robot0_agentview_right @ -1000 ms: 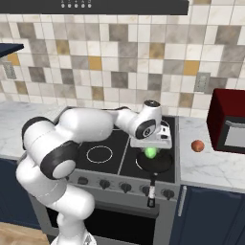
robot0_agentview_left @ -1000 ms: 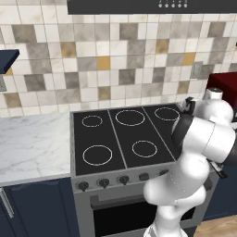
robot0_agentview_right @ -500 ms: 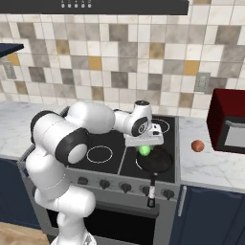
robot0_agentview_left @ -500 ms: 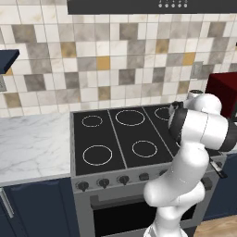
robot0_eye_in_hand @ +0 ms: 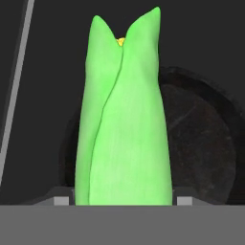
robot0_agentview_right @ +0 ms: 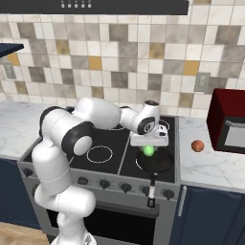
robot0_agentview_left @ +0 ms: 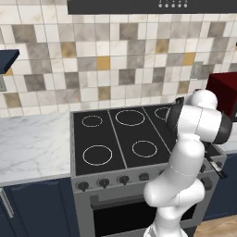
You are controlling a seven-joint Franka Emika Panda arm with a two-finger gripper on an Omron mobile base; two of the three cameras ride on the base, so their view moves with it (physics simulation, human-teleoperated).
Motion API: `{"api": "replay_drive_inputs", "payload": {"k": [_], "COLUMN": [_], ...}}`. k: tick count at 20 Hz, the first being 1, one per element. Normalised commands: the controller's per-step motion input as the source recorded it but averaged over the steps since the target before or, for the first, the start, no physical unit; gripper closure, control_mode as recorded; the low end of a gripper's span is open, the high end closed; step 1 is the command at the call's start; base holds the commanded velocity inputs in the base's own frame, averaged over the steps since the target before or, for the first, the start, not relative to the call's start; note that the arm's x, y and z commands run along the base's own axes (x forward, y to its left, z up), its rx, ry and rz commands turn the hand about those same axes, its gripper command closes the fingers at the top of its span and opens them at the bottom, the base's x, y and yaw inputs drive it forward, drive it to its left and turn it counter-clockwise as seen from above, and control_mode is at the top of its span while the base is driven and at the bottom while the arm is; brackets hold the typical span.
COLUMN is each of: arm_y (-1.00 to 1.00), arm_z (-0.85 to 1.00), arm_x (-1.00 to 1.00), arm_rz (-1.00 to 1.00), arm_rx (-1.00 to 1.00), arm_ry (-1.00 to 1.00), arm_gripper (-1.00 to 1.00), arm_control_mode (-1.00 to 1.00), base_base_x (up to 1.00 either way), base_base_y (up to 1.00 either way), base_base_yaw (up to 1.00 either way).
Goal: Put the corn and onion in the pan. Then turn on the front right burner and set the heat to medium.
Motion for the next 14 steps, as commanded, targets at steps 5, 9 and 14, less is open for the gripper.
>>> {"api": "replay_drive_inputs", "payload": {"k": [5, 9, 14], "arm_y": [0.00, 0.00, 0.00], "arm_z": [-0.22, -0.34, -0.25], "arm_x": [-0.26, -0.04, 0.00], "arm_rz": [0.00, 0.00, 0.00], "arm_rx": [0.00, 0.00, 0.00], "arm_ry": [0.00, -0.03, -0.02], "arm_gripper": [1.00, 1.00, 1.00], "arm_control_mode": [-1.00, -1.00, -1.00], "base_base_x": [0.00, 0.00, 0.00], "base_base_y": [0.00, 0.00, 0.00], "base_base_yaw": [0.00, 0.00, 0.00]}}
